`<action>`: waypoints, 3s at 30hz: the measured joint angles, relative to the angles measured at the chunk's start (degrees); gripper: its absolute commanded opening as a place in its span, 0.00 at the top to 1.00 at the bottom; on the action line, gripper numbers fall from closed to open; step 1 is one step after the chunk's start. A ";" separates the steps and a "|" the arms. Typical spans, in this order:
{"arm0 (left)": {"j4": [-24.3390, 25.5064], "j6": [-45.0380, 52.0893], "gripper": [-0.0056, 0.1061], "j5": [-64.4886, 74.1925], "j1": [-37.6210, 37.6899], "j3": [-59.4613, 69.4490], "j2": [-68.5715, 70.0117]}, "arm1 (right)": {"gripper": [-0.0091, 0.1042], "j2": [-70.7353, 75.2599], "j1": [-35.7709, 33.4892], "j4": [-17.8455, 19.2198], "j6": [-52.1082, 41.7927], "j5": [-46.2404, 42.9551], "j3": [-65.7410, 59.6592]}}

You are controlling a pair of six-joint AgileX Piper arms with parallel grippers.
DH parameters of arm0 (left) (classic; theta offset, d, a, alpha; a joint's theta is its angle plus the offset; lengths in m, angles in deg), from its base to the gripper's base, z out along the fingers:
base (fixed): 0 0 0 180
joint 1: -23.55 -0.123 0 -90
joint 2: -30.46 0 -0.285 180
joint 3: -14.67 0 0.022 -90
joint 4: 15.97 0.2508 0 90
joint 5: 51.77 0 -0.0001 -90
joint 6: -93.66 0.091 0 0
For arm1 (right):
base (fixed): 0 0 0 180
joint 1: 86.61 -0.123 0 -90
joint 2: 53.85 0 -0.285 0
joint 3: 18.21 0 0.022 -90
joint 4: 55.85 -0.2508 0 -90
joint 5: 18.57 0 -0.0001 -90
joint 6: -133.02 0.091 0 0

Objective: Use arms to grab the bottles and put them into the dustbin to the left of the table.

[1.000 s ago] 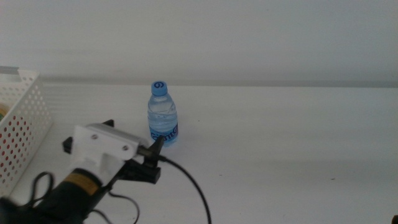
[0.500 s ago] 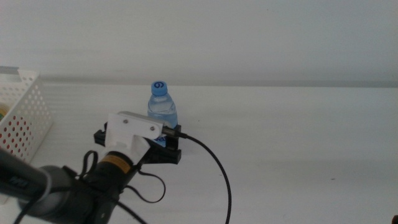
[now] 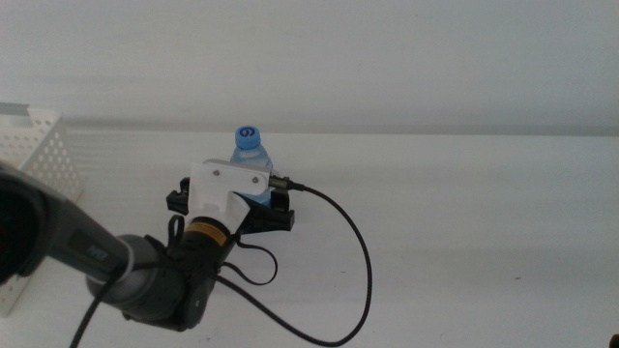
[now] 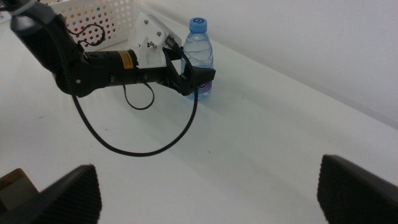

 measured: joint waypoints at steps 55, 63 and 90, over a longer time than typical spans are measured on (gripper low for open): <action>-56.32 68.18 0.97 45.73 -3.92 13.73 50.33 | 0.10 0.00 0.00 0.00 0.00 0.00 0.00; -58.99 70.63 0.97 45.87 -3.92 13.73 50.84 | 0.10 0.00 0.00 0.00 0.00 0.00 0.00; 4.06 22.80 0.97 107.77 -28.99 -13.14 49.78 | 0.10 0.00 0.00 0.00 0.00 0.00 0.00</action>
